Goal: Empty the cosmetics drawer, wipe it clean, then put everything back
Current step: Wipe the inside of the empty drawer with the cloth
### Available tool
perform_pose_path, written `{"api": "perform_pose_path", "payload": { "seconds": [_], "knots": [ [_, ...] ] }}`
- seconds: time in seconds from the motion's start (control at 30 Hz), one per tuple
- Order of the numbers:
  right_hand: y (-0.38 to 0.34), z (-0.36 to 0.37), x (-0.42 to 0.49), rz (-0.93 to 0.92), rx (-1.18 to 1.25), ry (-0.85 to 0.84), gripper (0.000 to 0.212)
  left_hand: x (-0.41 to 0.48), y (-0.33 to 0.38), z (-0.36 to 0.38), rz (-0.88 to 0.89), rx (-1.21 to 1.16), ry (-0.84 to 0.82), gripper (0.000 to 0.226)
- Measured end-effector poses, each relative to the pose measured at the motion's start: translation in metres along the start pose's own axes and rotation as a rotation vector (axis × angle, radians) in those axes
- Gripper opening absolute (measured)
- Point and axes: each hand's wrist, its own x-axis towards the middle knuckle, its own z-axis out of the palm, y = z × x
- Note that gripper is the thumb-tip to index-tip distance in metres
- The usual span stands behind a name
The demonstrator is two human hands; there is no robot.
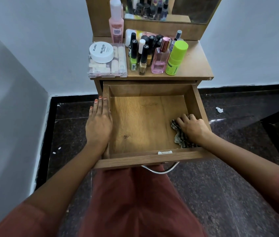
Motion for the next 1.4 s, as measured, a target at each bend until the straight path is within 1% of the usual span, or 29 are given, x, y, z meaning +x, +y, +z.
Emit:
{"api": "perform_pose_path", "payload": {
  "seconds": [0.07, 0.17, 0.37, 0.47, 0.67, 0.77, 0.9, 1.03, 1.1, 1.23, 1.4],
  "knots": [
    [0.002, 0.002, 0.000, -0.003, 0.063, -0.021, 0.057, 0.001, 0.000, 0.001, 0.001, 0.007, -0.001, 0.045],
    [0.012, 0.001, 0.001, -0.058, 0.208, -0.069, 0.063, 0.001, -0.001, 0.001, -0.002, -0.004, -0.001, 0.046],
    [0.015, -0.001, 0.004, -0.114, 0.468, -0.087, 0.060, 0.002, -0.002, 0.004, -0.004, -0.006, -0.007, 0.046],
    [0.001, -0.004, 0.004, -0.198, 0.530, -0.078, 0.062, 0.003, -0.003, 0.005, -0.002, 0.005, -0.004, 0.046],
    [-0.049, -0.029, 0.011, -0.394, 0.521, 0.005, 0.058, 0.004, -0.002, 0.006, -0.005, 0.015, 0.009, 0.045],
    [-0.059, -0.032, 0.010, -0.439, 0.402, 0.040, 0.060, 0.004, -0.001, 0.005, -0.012, 0.025, 0.006, 0.045],
    [-0.028, -0.027, 0.003, -0.381, 0.226, -0.065, 0.073, 0.003, -0.001, 0.005, -0.012, 0.032, 0.004, 0.045],
    [0.014, -0.014, -0.006, -0.254, 0.089, -0.134, 0.075, 0.003, -0.002, 0.005, -0.012, 0.027, 0.006, 0.045],
    [0.018, -0.009, -0.006, -0.241, 0.099, -0.122, 0.074, 0.003, -0.002, 0.006, -0.014, 0.022, 0.008, 0.045],
    [0.008, -0.006, -0.001, -0.285, 0.215, -0.069, 0.068, 0.003, -0.001, 0.006, -0.008, 0.016, 0.014, 0.045],
    [-0.028, -0.021, 0.004, -0.424, 0.332, 0.012, 0.061, 0.003, 0.000, 0.006, -0.014, 0.005, 0.023, 0.045]
  ]
}}
